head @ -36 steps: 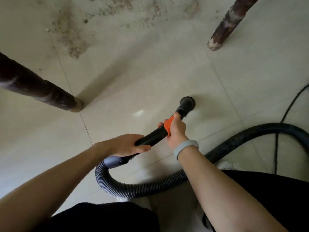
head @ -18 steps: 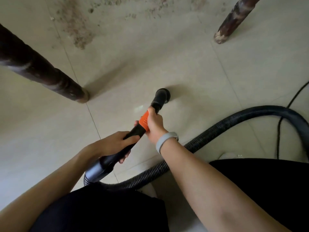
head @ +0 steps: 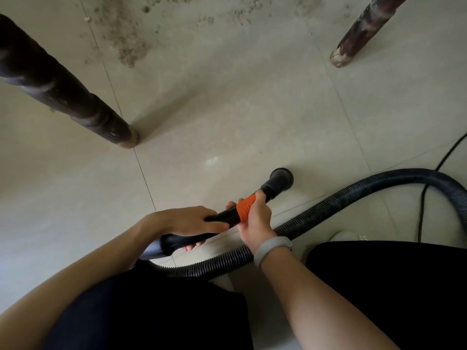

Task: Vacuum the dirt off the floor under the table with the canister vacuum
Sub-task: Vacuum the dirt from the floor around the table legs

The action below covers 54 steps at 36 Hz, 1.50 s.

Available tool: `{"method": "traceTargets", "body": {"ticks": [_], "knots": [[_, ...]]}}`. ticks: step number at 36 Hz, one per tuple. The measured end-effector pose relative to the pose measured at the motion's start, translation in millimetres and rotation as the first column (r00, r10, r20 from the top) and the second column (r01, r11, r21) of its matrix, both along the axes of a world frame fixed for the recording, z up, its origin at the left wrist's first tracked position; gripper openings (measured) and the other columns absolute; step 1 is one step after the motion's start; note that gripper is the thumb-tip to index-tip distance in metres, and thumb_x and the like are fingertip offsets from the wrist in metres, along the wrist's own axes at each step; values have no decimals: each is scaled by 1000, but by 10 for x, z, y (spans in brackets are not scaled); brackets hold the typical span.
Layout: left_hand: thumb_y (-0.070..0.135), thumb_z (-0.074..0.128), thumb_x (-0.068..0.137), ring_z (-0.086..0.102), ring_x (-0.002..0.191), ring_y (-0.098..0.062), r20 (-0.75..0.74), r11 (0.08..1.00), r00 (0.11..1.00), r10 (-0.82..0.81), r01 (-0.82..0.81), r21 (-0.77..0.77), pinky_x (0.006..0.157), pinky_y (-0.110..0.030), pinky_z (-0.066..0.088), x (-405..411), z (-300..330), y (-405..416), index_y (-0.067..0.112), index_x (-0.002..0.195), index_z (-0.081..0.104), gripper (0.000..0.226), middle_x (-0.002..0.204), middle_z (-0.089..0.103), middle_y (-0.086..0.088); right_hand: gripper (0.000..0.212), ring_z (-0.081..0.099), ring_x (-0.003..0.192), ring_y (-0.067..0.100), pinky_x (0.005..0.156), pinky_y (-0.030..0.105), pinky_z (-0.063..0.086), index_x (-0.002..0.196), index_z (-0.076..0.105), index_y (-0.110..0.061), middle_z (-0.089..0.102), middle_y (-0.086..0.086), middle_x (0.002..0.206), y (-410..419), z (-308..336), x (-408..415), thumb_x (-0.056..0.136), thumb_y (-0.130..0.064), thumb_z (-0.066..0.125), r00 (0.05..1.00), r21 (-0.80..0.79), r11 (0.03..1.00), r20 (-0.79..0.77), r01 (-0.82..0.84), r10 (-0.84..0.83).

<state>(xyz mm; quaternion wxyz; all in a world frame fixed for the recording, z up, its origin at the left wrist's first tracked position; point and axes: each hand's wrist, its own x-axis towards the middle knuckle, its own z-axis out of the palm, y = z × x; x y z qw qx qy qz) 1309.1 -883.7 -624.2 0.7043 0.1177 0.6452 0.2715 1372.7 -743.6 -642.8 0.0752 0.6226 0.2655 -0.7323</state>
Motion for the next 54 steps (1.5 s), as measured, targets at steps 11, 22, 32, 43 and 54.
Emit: {"method": "traceTargets", "body": {"ticks": [11,22,32,43,54], "knots": [[47,48,94,54,51,-16,-268,971,943,198,-225,-74,59,-26,48,19,-81,-460,16,83,55,33,58,58,0,42,67,71,24,75,35,57,129,38,-9,54,14,103,-399,-108,-278,98,-36,47,984,-27,984,-34,-179,178],[44,50,93,50,44,-17,-322,931,887,330,-363,-45,52,-27,45,74,-43,-510,12,81,51,35,53,56,-3,37,66,68,24,82,39,57,120,44,-9,55,11,92,-473,-99,-436,97,-38,48,965,-34,969,-103,-245,240],[55,54,86,53,45,-15,-323,993,946,-33,-7,-121,64,-28,50,-37,133,-429,18,79,58,38,53,58,1,27,49,76,27,82,41,56,84,46,-9,41,8,73,-476,4,-15,100,-30,44,987,-153,977,-33,149,-156],[51,56,87,54,46,-16,-399,963,910,111,-198,-182,61,-29,49,-122,113,-785,11,77,61,42,51,57,-1,18,59,43,13,91,44,54,99,45,-12,45,7,77,-805,-44,-286,99,-30,45,994,-169,986,-110,-11,-8],[53,56,84,53,45,-16,-435,908,858,271,-378,-179,61,-32,47,51,60,-996,16,71,57,39,52,58,-1,31,64,64,23,78,37,57,109,43,-10,51,9,82,-899,-124,-395,97,-38,46,954,-167,948,-175,-271,242]]}}
